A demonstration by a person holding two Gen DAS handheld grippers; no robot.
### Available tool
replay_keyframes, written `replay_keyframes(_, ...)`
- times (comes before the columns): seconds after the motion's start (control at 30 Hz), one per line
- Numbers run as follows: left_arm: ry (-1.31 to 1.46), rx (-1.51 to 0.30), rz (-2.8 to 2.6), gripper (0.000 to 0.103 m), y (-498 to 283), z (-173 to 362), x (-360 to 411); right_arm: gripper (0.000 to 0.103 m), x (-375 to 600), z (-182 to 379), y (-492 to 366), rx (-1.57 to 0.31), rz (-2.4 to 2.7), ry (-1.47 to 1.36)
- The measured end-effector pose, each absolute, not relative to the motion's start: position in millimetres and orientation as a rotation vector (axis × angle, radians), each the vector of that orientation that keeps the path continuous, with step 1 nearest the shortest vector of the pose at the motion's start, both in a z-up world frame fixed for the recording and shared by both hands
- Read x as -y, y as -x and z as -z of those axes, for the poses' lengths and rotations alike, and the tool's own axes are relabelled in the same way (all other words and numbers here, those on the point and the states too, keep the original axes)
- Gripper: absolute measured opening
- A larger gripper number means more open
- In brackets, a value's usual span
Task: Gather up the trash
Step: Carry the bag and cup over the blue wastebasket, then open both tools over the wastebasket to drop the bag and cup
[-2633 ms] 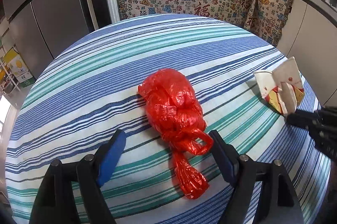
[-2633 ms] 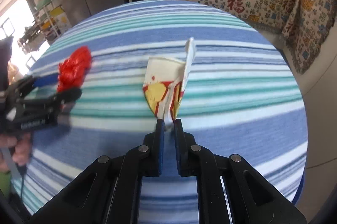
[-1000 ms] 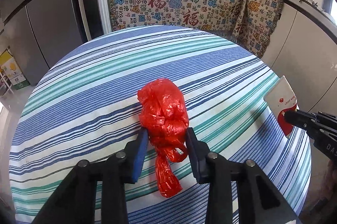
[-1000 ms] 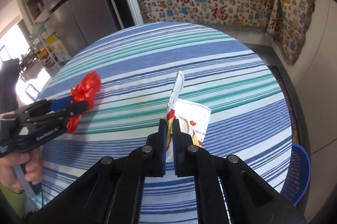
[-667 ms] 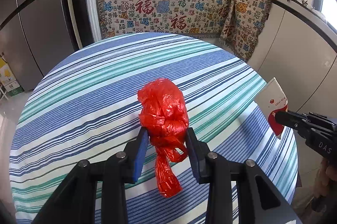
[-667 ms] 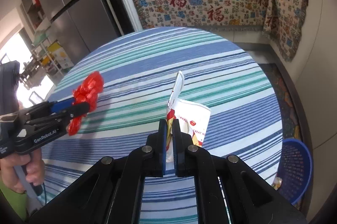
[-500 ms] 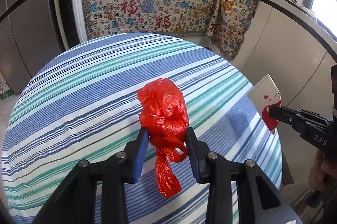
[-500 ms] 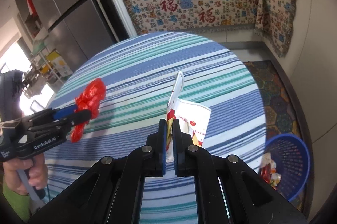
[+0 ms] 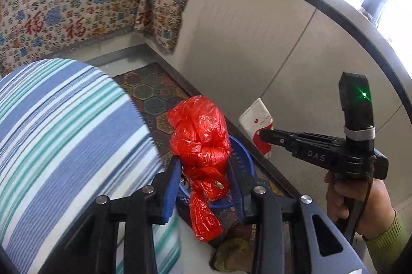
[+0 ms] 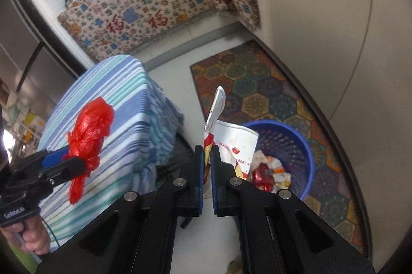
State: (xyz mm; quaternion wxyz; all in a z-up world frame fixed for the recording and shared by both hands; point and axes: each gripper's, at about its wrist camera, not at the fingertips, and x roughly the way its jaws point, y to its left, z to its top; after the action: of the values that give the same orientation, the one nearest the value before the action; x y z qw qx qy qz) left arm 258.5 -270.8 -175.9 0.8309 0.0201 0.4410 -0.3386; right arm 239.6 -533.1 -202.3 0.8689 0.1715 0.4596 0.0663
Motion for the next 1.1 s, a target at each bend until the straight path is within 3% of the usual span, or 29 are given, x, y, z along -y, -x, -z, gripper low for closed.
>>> replay_keyframes(0.3, -0.147, -1.039, 0.768, 0.037, -291, 254, 377, 0.005, 611, 281, -264, -1.062, -0.111, -0.583)
replay_keyframes(0.43, -0.154, -1.087, 0.768, 0.044, -311, 283, 395, 0.010, 632, 315, -277, -1.114, -0.104, -0.685)
replay_keyframes(0.53, -0.148, -1.106, 0.753, 0.059, -320, 295, 403, 0.035, 642, 327, -282, -1.117, -0.067, -0.744)
replay_keyframes(0.63, -0.150, -1.102, 0.732, 0.064, -324, 296, 406, 0.053, 650, 325, -274, -1.092, -0.031, -0.768)
replay_keyframes(0.8, -0.171, -1.006, 0.712, 0.078, -298, 270, 397, 0.099, 647, 293, -252, -1.062, 0.053, -0.705)
replay_keyframes(0.93, -0.164, -0.944, 0.711, 0.088, -278, 239, 378, 0.103, 641, 259, -221, -1.035, 0.073, -0.670)
replay_keyframes(1.03, -0.223, -0.932, 0.682, 0.103, -259, 217, 371, 0.103, 621, 227, -190, -1.003, 0.138, -0.477)
replay_keyframes(1.1, -0.247, -0.869, 0.634, 0.103, -241, 201, 364, 0.103, 605, 208, -169, -0.975, 0.181, -0.366)
